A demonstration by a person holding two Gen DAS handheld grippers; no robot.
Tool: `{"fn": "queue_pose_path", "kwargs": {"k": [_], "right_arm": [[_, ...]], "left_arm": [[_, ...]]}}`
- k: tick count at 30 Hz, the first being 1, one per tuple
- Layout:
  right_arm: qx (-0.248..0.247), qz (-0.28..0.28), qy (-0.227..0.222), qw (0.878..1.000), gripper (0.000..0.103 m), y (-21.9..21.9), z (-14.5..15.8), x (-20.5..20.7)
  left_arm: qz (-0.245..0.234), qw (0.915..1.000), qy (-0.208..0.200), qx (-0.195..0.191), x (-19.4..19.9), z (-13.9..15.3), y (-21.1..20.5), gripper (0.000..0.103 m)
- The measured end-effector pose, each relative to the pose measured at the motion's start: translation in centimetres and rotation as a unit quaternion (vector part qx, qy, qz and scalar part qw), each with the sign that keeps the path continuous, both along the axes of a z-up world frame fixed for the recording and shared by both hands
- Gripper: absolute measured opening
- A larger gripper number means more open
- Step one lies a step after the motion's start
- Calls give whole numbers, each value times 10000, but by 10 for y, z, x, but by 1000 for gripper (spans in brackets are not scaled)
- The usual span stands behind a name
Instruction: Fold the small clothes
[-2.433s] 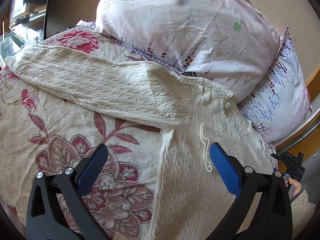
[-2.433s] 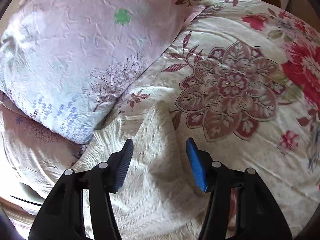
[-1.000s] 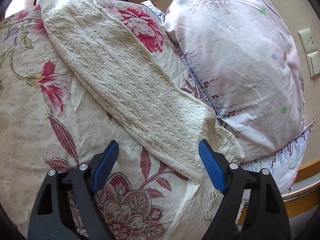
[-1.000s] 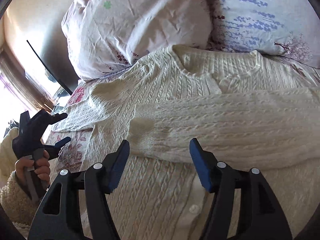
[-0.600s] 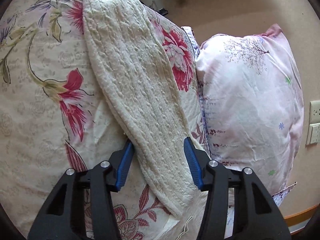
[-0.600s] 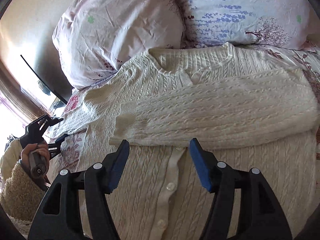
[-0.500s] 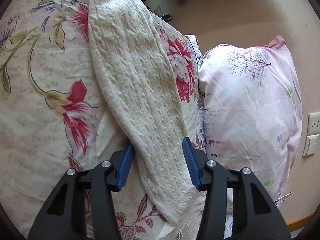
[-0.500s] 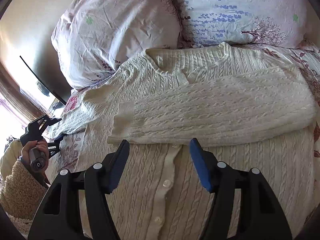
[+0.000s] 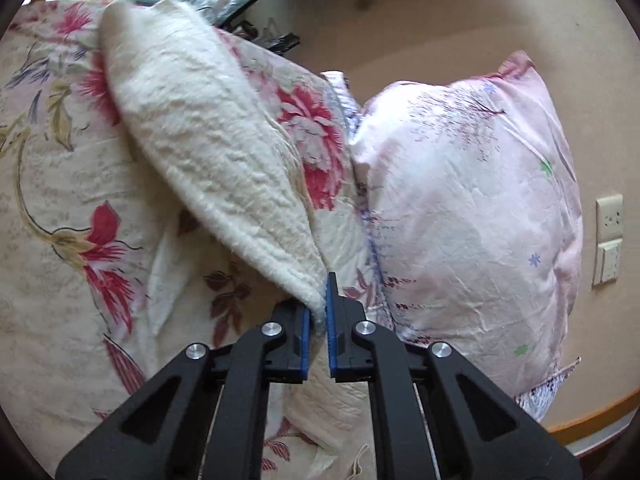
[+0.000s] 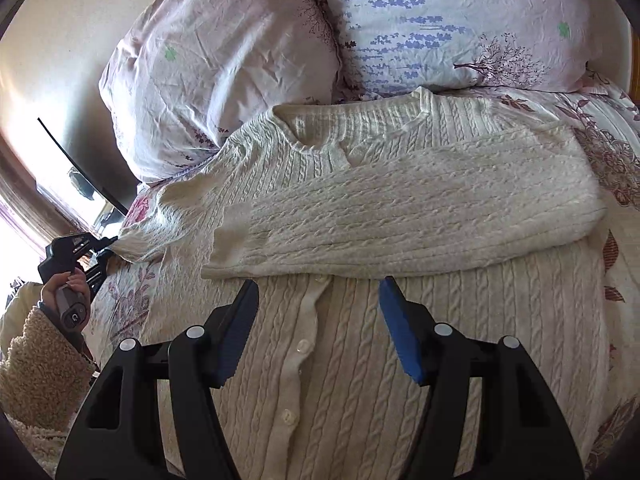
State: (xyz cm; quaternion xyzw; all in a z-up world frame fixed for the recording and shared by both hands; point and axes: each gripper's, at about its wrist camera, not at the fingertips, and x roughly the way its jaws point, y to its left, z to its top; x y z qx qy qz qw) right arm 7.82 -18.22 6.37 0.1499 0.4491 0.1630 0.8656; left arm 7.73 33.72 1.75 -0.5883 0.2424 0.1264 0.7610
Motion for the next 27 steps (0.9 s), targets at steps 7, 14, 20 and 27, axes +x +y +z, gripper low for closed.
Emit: {"fn": "queue_pose_path", "kwargs": {"k": [7,14,20,27], "right_arm": [[78,-166,-41,9998,64,-18,0,-7],[118,-345,-62,9993,64,-43,-1,-20],[170,-653,-12,9977,64,-67,-5,-31],[231,-828,66,9963,64,-77,-9,-36]], "left_arm": [[-1443,9809,-992,845,29,76,-92,6],[-2495,9488,-1182,1537,46,97,-204,6],[-2881,9393,-683,1734,55,68,-249,6],[-3557,9007,181,2487,54,13,-310,6]]}}
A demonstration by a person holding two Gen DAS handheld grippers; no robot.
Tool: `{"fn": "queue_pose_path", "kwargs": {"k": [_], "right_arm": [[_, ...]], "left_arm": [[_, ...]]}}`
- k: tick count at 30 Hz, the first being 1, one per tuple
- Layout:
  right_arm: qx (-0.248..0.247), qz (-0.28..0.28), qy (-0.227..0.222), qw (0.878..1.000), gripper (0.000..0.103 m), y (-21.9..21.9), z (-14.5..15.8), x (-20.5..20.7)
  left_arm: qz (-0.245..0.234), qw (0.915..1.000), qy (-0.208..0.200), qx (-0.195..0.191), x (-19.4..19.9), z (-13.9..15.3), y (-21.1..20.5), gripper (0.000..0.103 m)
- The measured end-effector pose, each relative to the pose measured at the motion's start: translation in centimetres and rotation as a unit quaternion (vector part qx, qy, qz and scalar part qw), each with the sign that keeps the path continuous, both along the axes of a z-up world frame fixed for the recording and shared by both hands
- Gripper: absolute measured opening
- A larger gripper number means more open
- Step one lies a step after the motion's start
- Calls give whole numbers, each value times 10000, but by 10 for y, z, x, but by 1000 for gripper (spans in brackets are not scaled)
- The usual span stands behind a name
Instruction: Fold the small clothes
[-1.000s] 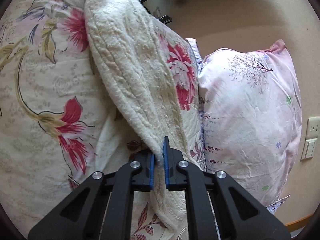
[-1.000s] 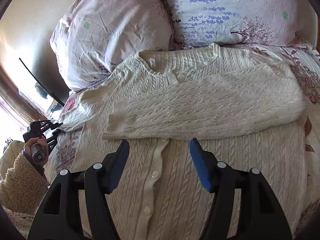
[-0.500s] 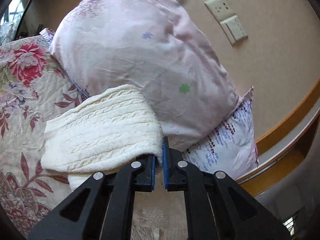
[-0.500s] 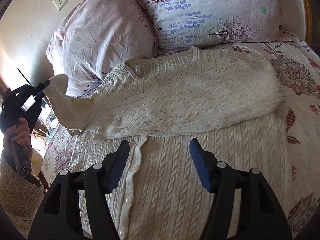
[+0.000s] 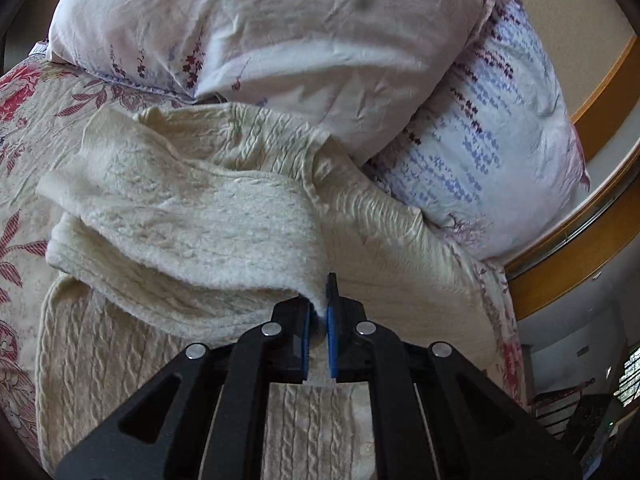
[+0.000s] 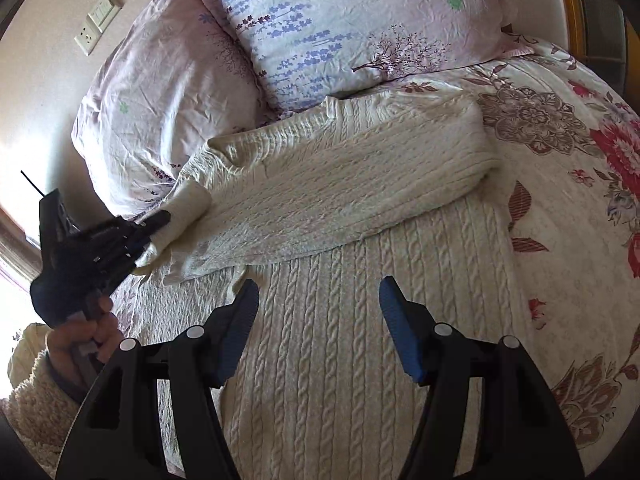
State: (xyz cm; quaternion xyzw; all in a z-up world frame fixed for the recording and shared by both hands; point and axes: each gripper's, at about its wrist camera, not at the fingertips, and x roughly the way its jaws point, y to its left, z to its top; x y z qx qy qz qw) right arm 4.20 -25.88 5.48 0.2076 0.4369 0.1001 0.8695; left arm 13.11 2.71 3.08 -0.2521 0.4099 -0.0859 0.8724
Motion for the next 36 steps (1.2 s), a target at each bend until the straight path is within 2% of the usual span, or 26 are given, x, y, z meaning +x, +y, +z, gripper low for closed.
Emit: {"fn": "queue_pose_path", "kwargs": {"k": [3,4,6,8,9,10,11,13,17,21,23,27,32,33,35,36], "right_arm": [[-28,45,3,10000,64,2,0,0],[-31,61,23,10000,64,4,-1,0],[-44,104,57,9999,64,6,-2,2],[-61,166,51,9998,64,10,-2,5],[-76,209,27,9997,64,12,0,8],[-93,283,-28,9996,64,15,3,11],[-122,386,-110,9991,64,20,7,16],[-172,687,-336,9969,64,35,19,27],[-228,1555,-798,9843,64,91,45,59],[-364,2503,-981,9625,53,174,54,90],[-556,2949,-964,9490,47,221,50,103],[-930,3511,-689,9291,47,297,29,118],[-1550,3849,-539,9083,47,349,3,116],[-1743,3822,-530,9059,43,356,-1,117],[-2046,3675,-441,9062,14,361,-11,122],[-2014,3573,-367,9113,13,358,-14,126]], "left_arm": [[-72,9990,333,296,0,-23,-8,8],[-128,9985,390,375,0,-28,-11,12],[-303,9972,225,649,-3,-26,-18,17],[-601,9955,127,725,-5,-20,-23,44],[-666,9951,76,727,-8,-15,-24,50],[-686,9951,19,711,-14,-10,-22,63],[-691,9952,-48,688,-18,-4,-21,70],[-616,9951,-152,759,-31,5,-10,75],[-307,9944,-136,1002,-57,12,24,75],[6,9913,92,1316,-80,3,57,75],[147,9909,296,1303,-87,-6,72,75],[240,9891,544,1348,-99,-20,87,75],[202,9891,461,1384,-107,-21,88,75],[194,9893,457,1372,-107,-21,89,75],[162,9895,453,1362,-106,-22,89,75],[149,9896,453,1358,-106,-22,89,75]]}}
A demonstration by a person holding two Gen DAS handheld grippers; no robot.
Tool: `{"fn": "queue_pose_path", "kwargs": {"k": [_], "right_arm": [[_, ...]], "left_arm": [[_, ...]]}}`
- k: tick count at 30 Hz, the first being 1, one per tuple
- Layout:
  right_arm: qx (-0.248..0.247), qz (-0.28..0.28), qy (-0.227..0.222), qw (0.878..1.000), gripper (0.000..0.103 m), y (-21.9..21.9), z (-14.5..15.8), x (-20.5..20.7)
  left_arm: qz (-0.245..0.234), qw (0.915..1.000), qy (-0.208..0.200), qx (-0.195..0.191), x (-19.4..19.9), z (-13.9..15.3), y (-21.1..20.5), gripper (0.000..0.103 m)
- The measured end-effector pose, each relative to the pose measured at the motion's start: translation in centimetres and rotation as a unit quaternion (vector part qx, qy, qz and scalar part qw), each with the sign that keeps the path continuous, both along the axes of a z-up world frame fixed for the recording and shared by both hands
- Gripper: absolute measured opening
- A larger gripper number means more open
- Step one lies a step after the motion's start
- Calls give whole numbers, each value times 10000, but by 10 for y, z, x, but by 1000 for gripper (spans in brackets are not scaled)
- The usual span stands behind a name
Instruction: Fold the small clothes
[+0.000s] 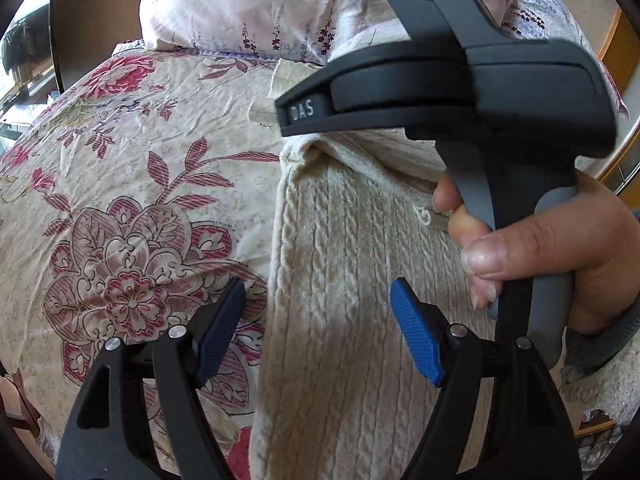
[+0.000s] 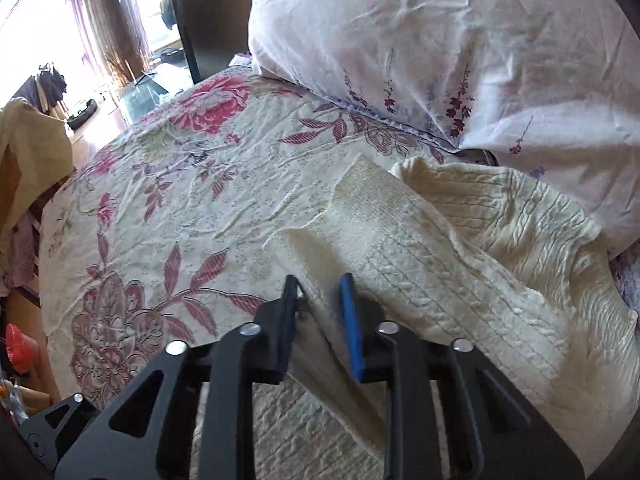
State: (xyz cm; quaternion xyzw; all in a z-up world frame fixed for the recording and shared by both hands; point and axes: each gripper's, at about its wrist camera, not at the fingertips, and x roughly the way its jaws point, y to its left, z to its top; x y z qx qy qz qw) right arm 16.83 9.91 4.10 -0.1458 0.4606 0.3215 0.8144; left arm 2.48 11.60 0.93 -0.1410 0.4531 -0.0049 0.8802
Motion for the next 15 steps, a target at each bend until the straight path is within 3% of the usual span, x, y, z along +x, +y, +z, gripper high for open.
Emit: {"fn": "queue_pose_path", "kwargs": {"k": [5,10,15], "right_arm": [[880,-669,-98,9938,9,-49,25,8],[2068,-1455,-261,9672,6,-125,64,11],[2222,-2007,-201,9539,6,-169,68,11]], "left_arm": [[163,9997,-23,-180,3,3,12,75],[271,9995,-154,-25,20,12,19,75],[151,9997,-120,146,48,15,11,75]]}}
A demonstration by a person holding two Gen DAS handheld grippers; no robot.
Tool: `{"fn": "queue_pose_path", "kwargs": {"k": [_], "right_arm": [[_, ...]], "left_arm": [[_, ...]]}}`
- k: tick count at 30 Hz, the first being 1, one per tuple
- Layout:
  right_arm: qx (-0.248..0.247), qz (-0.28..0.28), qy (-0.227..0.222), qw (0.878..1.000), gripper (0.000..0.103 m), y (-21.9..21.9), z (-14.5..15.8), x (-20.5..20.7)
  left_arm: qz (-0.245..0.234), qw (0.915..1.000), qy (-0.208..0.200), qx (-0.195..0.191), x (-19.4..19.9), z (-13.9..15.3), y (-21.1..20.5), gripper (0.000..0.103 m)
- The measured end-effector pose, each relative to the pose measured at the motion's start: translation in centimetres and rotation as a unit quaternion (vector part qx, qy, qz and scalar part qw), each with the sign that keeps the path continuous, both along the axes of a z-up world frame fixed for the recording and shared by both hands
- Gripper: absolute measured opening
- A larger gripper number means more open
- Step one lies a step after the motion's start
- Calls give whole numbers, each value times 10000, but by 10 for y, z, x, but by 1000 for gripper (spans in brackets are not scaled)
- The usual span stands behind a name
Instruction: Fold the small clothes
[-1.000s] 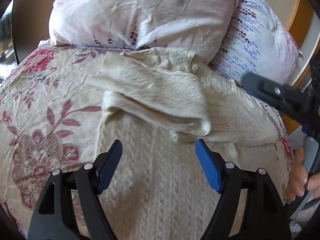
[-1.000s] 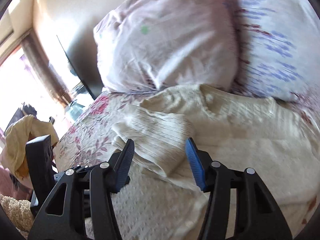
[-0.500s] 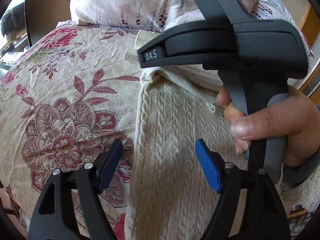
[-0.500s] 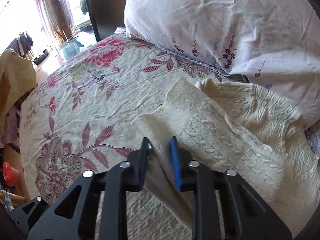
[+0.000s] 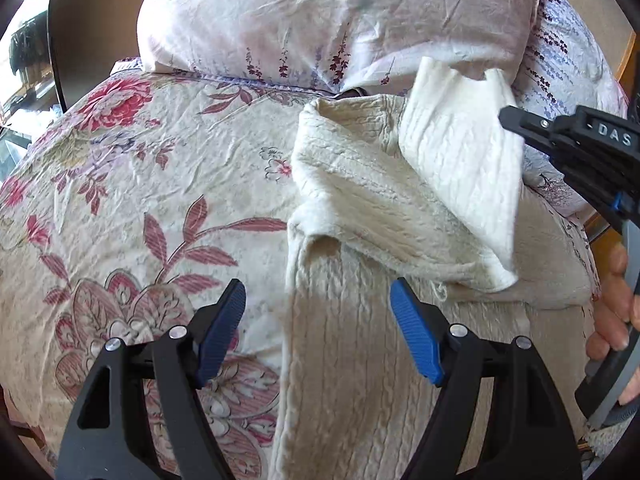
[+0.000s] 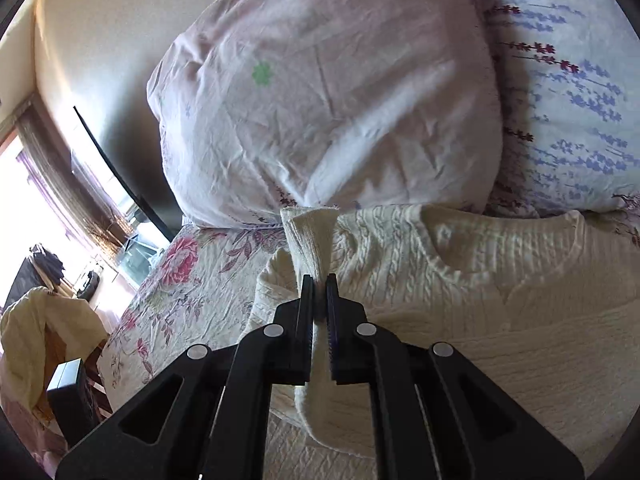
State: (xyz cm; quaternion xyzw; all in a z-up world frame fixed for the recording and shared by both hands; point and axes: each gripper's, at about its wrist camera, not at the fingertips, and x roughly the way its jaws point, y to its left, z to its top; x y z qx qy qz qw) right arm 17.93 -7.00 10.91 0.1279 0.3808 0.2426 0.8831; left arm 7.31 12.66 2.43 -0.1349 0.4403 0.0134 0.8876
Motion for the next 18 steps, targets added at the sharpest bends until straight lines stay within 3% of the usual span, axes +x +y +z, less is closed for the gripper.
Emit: {"fn": "queue_pose_path", "kwargs": {"k": [4,8,12,14,15,18], "right_arm": [[436,-942,-54,9946,6,-68,5,-12],[546,-2143,-65,9752,6,-150,-3,-34],[325,-2855,812,9544,6,-205,-55,-53],[768,-2932,1313,9439,8,-224,-79,-62],[1021,-2980,1478,9375,11,-230,-87,-66],[1456,-3021,1623,9280,36,-242,-95,-70]], "left_arm": [[-81,9996,8,253,16,1,-5,75],[-17,9992,77,394,24,-2,-3,74],[-44,9988,167,460,26,-8,-1,74],[-62,9986,213,481,27,-12,1,74],[-71,9985,226,496,28,-13,2,74],[-81,9982,258,538,30,-16,3,74]]}}
